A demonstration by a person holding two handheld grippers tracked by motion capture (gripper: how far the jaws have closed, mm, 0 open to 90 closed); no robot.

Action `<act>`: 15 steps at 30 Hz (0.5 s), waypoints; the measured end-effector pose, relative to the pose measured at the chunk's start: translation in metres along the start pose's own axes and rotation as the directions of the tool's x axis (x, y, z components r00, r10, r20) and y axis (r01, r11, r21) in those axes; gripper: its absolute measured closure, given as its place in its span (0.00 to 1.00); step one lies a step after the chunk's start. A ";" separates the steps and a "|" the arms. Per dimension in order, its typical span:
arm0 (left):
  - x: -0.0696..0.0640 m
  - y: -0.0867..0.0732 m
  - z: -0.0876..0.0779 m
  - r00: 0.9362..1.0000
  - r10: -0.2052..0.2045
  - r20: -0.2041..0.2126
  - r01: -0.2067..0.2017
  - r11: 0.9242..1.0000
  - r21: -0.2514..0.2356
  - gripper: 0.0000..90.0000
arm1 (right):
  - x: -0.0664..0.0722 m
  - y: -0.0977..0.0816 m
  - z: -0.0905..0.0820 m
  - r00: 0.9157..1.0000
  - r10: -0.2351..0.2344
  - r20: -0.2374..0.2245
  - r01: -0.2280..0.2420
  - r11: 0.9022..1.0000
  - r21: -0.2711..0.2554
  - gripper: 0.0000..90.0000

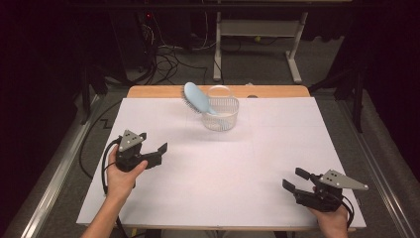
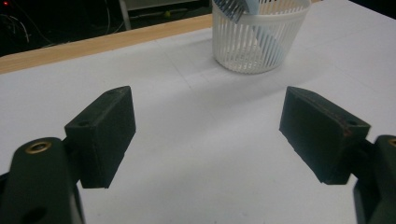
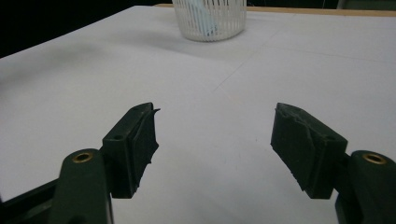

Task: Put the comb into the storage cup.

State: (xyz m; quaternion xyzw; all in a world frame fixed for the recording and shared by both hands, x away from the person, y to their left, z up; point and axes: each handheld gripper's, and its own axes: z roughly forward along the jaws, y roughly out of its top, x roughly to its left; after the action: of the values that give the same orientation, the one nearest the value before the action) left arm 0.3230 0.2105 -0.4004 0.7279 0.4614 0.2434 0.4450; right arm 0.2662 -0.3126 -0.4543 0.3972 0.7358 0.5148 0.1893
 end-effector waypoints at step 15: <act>0.008 -0.016 -0.007 0.999 -0.019 -0.044 0.018 1.000 -0.012 0.21 | 0.000 -0.001 -0.001 1.000 0.023 0.007 -0.023 1.000 -0.004 0.35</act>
State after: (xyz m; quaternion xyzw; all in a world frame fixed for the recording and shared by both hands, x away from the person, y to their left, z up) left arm 0.3135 0.2233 -0.4112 0.7154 0.4764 0.2580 0.4412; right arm 0.2654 -0.3133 -0.4549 0.4071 0.7296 0.5169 0.1865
